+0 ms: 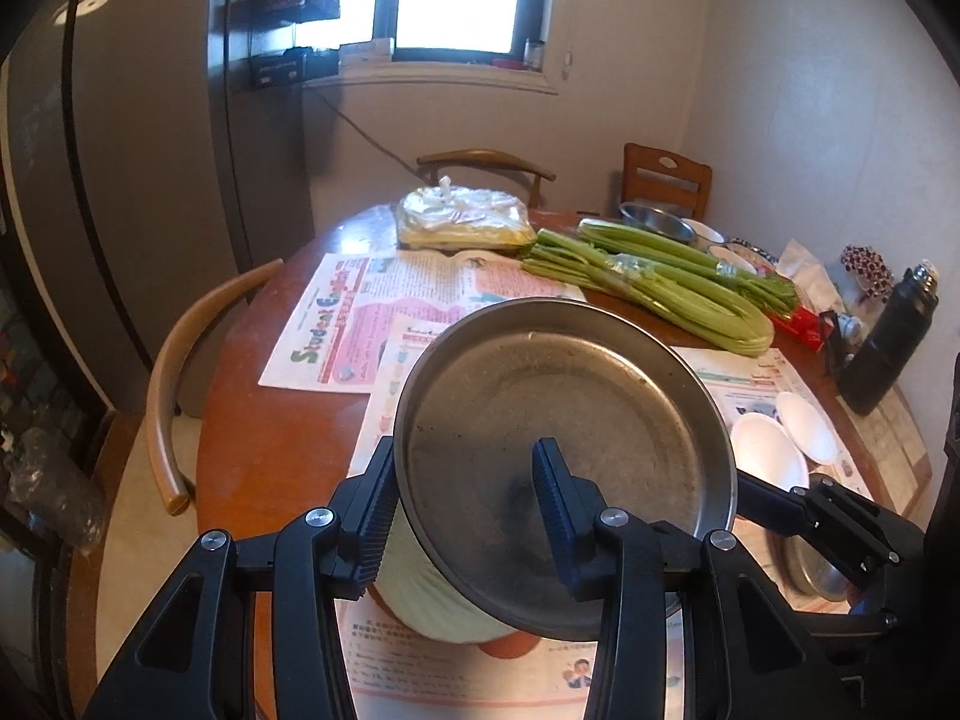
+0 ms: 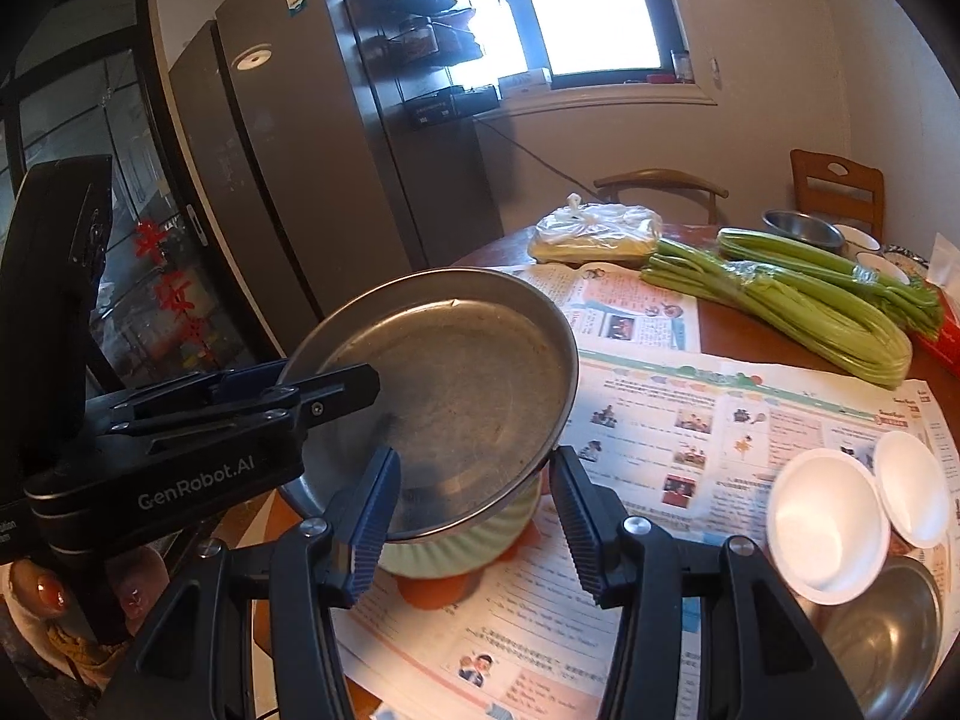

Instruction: Organize plates and bowls

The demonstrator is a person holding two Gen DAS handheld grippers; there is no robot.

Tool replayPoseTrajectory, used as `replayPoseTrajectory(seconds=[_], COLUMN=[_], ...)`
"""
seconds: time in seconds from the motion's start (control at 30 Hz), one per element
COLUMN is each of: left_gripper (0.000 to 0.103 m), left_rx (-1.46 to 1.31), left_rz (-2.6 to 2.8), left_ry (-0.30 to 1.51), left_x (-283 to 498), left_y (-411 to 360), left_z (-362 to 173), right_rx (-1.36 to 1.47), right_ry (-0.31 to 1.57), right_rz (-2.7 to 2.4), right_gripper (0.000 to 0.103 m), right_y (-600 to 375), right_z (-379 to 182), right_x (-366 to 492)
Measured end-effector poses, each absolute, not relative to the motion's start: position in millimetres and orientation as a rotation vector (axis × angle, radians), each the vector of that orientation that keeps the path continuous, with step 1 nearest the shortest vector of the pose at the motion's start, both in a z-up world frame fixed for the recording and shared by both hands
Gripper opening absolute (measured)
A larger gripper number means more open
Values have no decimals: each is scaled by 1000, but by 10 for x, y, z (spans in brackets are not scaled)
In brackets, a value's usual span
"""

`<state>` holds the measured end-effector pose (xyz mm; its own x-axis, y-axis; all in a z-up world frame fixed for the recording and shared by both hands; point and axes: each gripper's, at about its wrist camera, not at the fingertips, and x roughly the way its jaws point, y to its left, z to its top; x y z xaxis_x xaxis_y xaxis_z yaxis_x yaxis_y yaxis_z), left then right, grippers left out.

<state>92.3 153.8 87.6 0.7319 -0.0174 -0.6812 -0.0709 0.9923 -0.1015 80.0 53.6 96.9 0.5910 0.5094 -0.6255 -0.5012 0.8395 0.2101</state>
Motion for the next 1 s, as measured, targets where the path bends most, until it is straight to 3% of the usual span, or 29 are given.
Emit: replayPoseTrajectory(seconds=[0.47,1.0], left_gripper=[45,45], left_rx=[-164,-140], left_rz=[31,59], left_ry=[880,943], left_x=[1159,1250], left_y=[1676,1722], left_z=[222,-110], right_rx=[18,-6], right_ry=[839,911], right_rz=[580,583], right_gripper=[52,52], right_y=[631,751], right_z=[486,179], right_x=[1001,1102])
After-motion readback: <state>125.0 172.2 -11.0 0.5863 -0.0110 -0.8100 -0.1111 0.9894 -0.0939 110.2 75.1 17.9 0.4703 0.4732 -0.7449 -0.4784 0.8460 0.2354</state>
